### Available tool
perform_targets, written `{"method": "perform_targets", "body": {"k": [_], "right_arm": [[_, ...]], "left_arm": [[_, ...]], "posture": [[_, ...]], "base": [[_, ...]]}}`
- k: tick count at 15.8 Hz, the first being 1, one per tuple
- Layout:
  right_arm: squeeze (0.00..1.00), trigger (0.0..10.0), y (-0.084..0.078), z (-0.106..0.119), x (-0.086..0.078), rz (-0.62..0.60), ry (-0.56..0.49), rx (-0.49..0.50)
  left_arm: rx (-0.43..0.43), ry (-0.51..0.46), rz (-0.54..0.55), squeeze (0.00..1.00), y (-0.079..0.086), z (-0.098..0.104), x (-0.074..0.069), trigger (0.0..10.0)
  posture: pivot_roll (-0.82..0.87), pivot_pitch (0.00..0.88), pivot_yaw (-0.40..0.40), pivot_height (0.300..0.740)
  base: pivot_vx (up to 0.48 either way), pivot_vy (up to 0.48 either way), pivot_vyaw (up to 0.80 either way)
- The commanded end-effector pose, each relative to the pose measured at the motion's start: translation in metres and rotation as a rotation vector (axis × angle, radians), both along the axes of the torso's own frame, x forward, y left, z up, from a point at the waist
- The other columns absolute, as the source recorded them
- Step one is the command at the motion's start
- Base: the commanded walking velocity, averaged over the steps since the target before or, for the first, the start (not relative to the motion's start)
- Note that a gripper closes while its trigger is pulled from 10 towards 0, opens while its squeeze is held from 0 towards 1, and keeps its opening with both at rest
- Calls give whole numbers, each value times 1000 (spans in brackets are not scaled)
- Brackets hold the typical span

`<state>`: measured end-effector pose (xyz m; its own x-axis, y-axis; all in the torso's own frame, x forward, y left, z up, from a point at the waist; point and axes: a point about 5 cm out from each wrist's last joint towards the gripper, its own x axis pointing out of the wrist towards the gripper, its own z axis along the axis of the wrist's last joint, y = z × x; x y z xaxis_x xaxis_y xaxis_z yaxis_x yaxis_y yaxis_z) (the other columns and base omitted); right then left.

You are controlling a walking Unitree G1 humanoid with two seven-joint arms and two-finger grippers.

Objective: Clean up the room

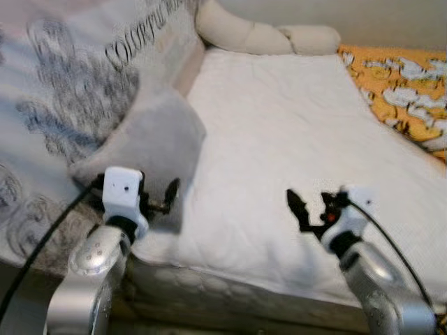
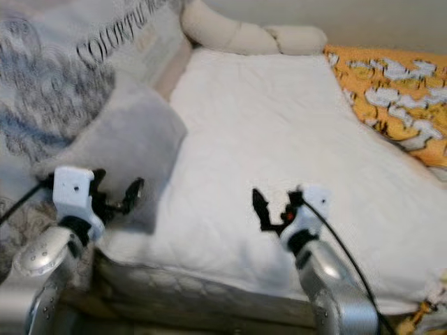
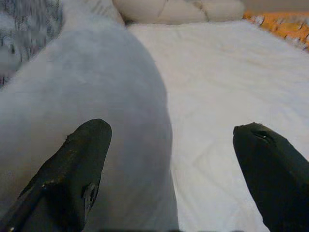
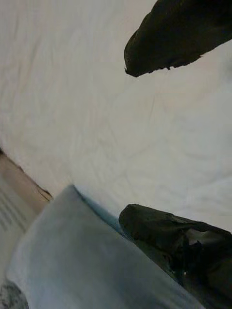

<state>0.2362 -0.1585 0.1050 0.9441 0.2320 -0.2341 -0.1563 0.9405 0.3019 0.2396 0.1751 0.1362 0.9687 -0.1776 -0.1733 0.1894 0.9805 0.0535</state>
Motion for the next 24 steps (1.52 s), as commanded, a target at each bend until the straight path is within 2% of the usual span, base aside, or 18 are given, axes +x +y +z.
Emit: {"method": "perform_targets", "body": {"k": [1, 3, 6, 9, 12, 13, 18, 22, 23, 24], "right_arm": [[1000, 10000, -1, 4, 4, -9, -6, 18], [1000, 10000, 1, 2, 7, -5, 3, 20], [1000, 10000, 2, 1, 10, -2, 1, -55], [1000, 10000, -4, -3, 13, -68, 3, -67], [1000, 10000, 2, -4, 19, -49, 6, -106], [1000, 10000, 2, -2, 20, -53, -9, -113], [1000, 10000, 4, -4, 23, -55, -8, -122], [1000, 10000, 4, -7, 22, -63, 14, -139], [1000, 10000, 3, -10, 22, -64, 40, -157], [1000, 10000, 3, -11, 22, -71, 54, -145]], "left_arm": [[10, -6, 12, 1000, 1, 3, 0, 10000], [25, -9, 25, 1000, 3, 3, 1, 10000], [30, 0, 28, 1000, 5, 2, 2, 10000], [62, 15, 10, 1000, 3, -3, 0, 10000], [81, 20, 16, 1000, 4, -6, 0, 10000], [63, 17, 25, 1000, 2, -5, 3, 10000], [81, 0, 17, 1000, -1, -6, 6, 10000], [94, 5, 11, 945, -3, -9, 8, 10000], [90, 8, 10, 894, -4, -10, 8, 10000], [85, 10, 8, 514, -5, -11, 7, 10000]], "posture": [[-64, 0, 5, 740], [-58, 0, 0, 740], [-73, 0, 12, 740], [-61, 0, 3, 740], [-68, 0, 10, 740], [-68, 0, 13, 740], [-70, 0, 10, 740], [-72, 0, 1, 740], [-72, 0, -2, 740], [-74, 0, -2, 740]], "base": [[0, -480, 0], [0, -480, 0], [0, -480, 0], [0, -480, 0], [0, -480, 0], [0, 0, 0], [0, 0, 0], [0, 0, 0], [0, 0, -419], [0, 0, -800]]}}
